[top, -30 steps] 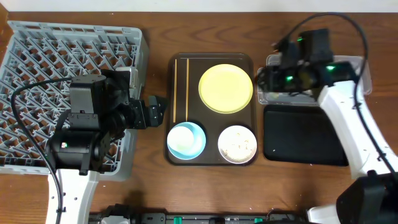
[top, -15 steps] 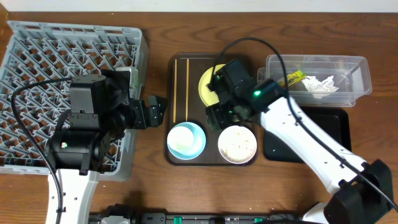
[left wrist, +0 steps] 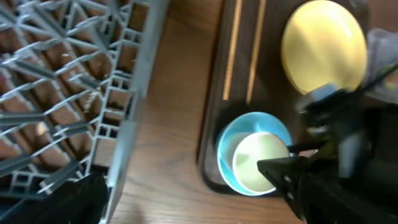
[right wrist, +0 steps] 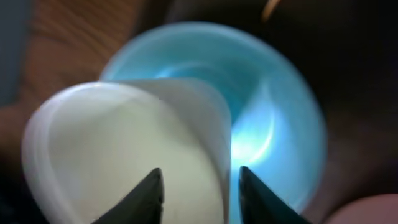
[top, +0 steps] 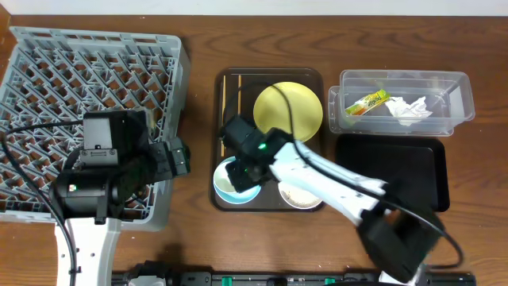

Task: Sort waste into correct bins and load items into the dishwasher

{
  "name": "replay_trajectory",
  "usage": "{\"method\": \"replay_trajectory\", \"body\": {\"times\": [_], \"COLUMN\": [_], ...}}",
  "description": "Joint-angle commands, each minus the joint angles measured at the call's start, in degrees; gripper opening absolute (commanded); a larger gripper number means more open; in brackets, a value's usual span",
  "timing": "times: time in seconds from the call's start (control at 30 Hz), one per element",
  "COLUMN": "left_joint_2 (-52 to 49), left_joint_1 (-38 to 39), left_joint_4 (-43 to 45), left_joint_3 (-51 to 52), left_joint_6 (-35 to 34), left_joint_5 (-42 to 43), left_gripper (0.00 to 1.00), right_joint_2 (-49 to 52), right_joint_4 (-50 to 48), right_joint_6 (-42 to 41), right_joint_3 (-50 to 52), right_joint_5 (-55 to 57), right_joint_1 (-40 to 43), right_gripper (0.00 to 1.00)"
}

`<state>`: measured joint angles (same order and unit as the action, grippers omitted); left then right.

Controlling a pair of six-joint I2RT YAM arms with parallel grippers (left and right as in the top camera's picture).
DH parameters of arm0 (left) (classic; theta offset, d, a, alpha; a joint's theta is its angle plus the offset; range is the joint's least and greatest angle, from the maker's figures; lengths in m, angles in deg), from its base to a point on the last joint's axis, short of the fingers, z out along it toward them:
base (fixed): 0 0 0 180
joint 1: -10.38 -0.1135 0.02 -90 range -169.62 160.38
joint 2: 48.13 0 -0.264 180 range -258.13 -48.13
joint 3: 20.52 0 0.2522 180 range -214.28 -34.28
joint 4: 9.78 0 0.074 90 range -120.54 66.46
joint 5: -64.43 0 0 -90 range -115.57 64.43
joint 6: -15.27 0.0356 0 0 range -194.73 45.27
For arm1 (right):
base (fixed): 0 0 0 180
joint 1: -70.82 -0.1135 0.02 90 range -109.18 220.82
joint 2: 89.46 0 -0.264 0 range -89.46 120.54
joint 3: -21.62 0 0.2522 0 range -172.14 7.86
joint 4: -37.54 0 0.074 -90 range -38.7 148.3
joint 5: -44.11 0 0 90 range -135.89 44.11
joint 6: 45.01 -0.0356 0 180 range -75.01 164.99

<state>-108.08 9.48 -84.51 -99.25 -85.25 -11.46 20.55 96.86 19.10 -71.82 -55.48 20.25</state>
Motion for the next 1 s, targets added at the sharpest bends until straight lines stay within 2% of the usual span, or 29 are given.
{"method": "replay_trajectory", "body": {"times": [0.0, 0.03, 0.2, 0.37, 0.53, 0.67, 0.8, 0.83, 0.87, 0.97], "left_joint_2": [0.33, 0.2, 0.11, 0.15, -0.46, -4.04, -8.26, -9.27, -10.08, -11.56], "left_joint_1": [-0.31, -0.31, -0.31, -0.33, -1.01, -3.93, -5.29, -5.29, -5.01, -3.13], "left_joint_4": [-0.37, -1.09, -0.87, 2.62, 11.06, 21.09, 31.06, 33.14, 33.31, 32.89], "left_joint_3": [-0.9, -0.9, -0.9, -0.96, -0.96, -0.96, -0.96, -0.96, -0.94, -0.9], "left_joint_6": [-0.79, -0.76, -0.74, -0.76, -0.72, -1.92, -5.4, -6.45, -9.27, -9.84], "left_joint_5": [-1.79, -1.03, 2.91, 8.15, 26.18, 52.46, 72.76, 76.04, 76.02, 76.04], "left_gripper": [0.98, 0.98, 0.98, 0.98, 0.98, 0.98, 0.98, 0.98, 0.98, 0.98], "right_joint_2": [3.3, 3.52, 0.04, -9.9, -21.27, -27.32, -28.92, -28.92, -28.83, -28.55], "right_joint_4": [-0.37, -0.39, -0.96, -0.04, 1.05, -2.19, -4.39, -5.57, -6.62, -11.41], "right_joint_6": [-2.84, -2.8, -0.31, 4.96, 9.42, 21.33, 25.88, 26.08, 26.38, 26.86], "right_joint_3": [-0.11, -0.11, -0.2, -0.2, -0.2, -0.2, -0.2, -0.2, -0.2, -0.2], "right_joint_5": [0.7, -0.44, -3.82, -5.7, -6.88, -24.65, -37.13, -39.89, -41.99, -46.31], "right_joint_1": [0.76, 1.09, 3.34, 7.63, 16.26, 23.06, 26.21, 26.51, 26.56, 25.75], "right_gripper": [0.09, 0.01, 0.01, 0.01, 0.01, 0.01, 0.01, 0.01, 0.01, 0.01]}}
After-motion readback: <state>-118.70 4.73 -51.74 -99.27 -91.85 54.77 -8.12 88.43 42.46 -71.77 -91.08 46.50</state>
